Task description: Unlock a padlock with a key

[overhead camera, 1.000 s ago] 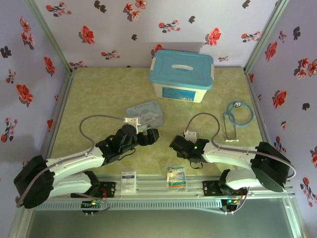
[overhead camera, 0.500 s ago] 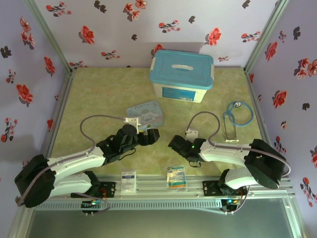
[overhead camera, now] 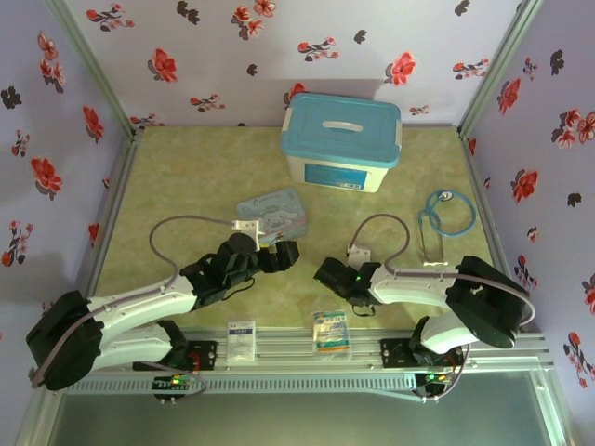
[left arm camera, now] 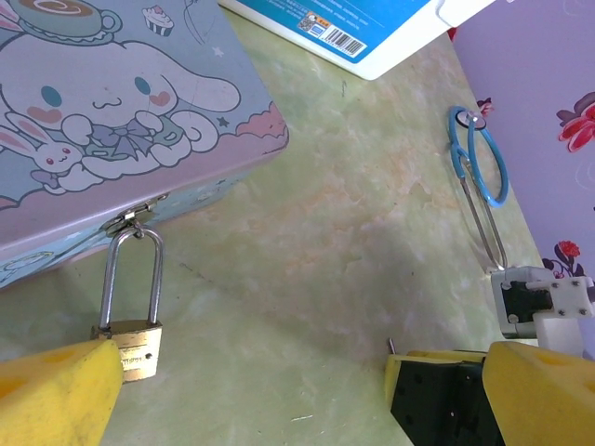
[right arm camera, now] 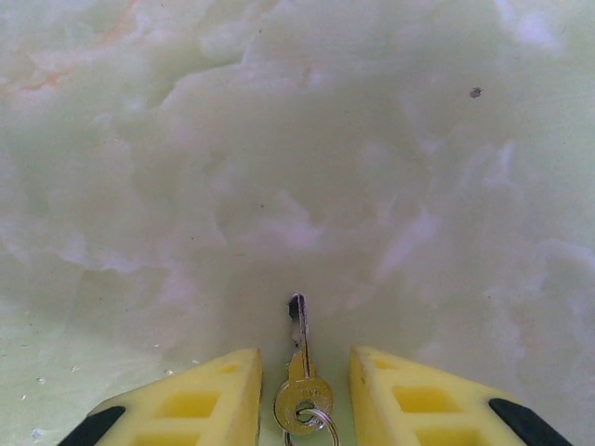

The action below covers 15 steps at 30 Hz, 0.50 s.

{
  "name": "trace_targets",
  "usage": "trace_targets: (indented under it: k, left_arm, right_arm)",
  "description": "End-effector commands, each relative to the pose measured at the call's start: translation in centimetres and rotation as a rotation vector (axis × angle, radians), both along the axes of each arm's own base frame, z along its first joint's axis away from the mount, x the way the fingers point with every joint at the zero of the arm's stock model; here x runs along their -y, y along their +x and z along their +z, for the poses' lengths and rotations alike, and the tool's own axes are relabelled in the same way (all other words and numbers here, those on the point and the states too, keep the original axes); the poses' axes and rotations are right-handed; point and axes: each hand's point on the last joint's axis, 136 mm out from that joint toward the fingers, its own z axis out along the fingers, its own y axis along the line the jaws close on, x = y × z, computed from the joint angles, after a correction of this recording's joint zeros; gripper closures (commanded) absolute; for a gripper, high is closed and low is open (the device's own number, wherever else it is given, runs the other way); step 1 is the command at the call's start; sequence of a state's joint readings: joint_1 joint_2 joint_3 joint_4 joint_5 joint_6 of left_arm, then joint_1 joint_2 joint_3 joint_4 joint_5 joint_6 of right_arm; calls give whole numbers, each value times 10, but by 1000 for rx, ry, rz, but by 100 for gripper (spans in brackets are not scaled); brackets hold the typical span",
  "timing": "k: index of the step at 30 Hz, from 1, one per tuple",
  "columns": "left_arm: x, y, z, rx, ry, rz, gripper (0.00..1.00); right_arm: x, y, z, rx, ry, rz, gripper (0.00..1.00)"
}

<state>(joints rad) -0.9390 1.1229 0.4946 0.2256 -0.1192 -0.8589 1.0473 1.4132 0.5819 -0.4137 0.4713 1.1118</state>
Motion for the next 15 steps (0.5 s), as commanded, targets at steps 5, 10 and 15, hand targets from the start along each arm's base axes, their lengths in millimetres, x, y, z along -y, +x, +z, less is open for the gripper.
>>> trace_targets:
  k: [5,10,15]
  left_arm:
    - [0,-3,2,3,-30,-1,0]
    - [1,-2,1,4,-25,-1,0]
    - [3,-1,0,-1,-25,-1,0]
  right_arm:
    - [17,-19,-14,-42,-29,-20,74]
    - [20,-22,-16,-43,-27,-13,78]
    - [22,-25,-17,-41,-8,-8,78]
